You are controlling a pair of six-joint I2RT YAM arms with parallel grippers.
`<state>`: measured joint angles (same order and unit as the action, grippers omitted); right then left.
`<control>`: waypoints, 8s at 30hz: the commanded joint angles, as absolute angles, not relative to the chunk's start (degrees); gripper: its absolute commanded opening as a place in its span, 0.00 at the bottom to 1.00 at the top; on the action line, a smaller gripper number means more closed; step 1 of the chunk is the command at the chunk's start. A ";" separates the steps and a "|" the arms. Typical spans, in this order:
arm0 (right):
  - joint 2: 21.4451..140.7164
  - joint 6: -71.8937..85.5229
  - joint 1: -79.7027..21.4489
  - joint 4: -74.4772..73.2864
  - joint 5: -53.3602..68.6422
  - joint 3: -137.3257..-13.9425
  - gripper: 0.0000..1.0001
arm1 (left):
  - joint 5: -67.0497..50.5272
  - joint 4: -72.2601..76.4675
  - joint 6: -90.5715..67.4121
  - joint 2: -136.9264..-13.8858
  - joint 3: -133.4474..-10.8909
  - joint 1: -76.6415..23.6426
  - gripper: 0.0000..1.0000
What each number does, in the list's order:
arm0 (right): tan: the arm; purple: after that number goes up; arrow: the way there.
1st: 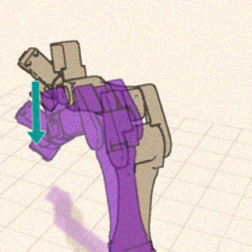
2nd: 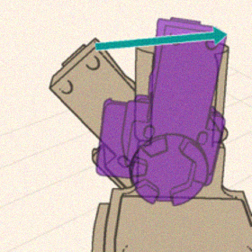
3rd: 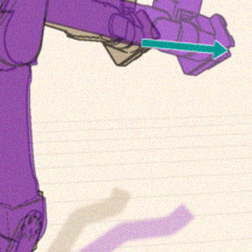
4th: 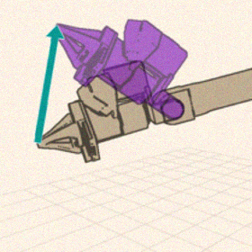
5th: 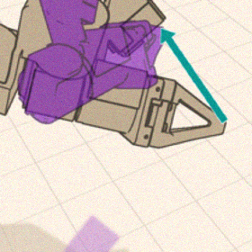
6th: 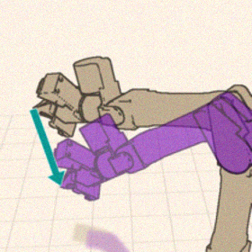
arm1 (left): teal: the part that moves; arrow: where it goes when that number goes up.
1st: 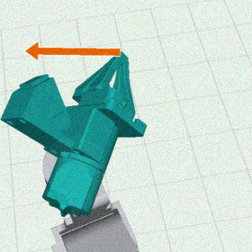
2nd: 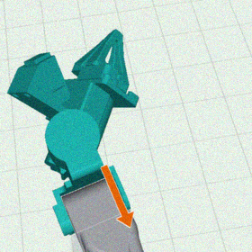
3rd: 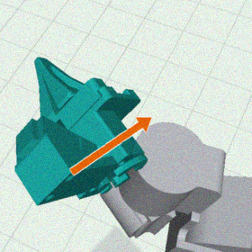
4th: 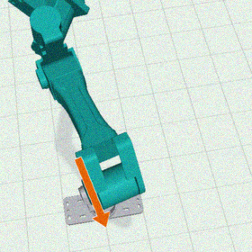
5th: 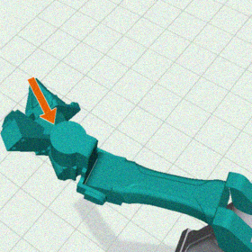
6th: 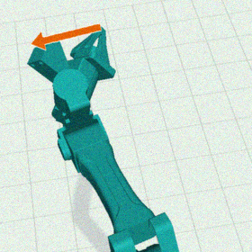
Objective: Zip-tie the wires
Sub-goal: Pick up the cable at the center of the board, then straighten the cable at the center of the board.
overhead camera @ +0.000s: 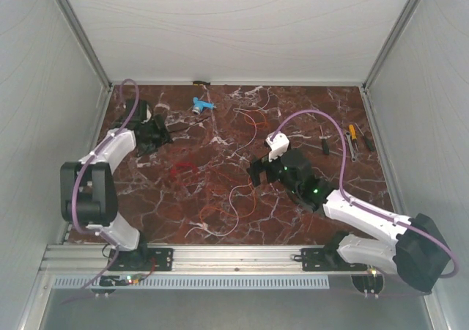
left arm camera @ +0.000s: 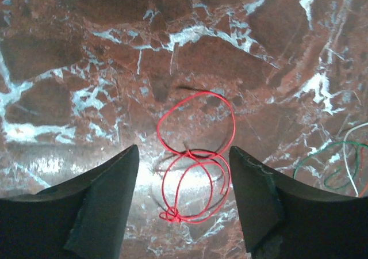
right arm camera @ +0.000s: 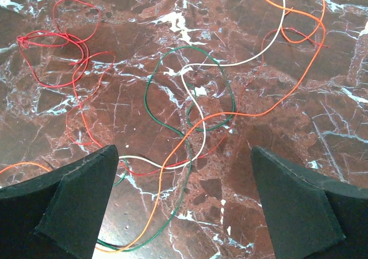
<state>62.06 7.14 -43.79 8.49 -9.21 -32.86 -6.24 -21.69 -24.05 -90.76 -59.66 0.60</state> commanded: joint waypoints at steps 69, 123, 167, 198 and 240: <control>59.16 6.66 -44.33 7.34 -2.91 -40.64 0.98 | 10.77 -9.87 -14.28 -71.07 -60.28 -9.86 0.00; 75.27 12.82 -57.76 -5.72 -4.33 -83.80 0.00 | -20.66 3.07 -12.56 -48.65 -56.24 -24.08 0.00; 69.74 8.96 -57.98 -11.04 -4.04 -94.70 0.00 | -29.62 16.51 -23.27 -51.46 -44.71 -24.52 0.00; 67.35 -6.51 -57.18 -14.08 -15.25 -113.36 0.00 | 17.92 -19.69 -34.15 -53.21 -42.22 -22.35 0.00; 70.15 13.73 -31.63 -30.21 -9.41 -83.93 0.00 | -22.31 -32.84 -40.65 -37.70 -41.62 -35.41 0.00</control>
<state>68.36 11.14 -33.74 -30.39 -14.35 -85.56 -21.71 -33.91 -33.91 -39.44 -44.56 -32.42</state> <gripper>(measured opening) 0.003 0.006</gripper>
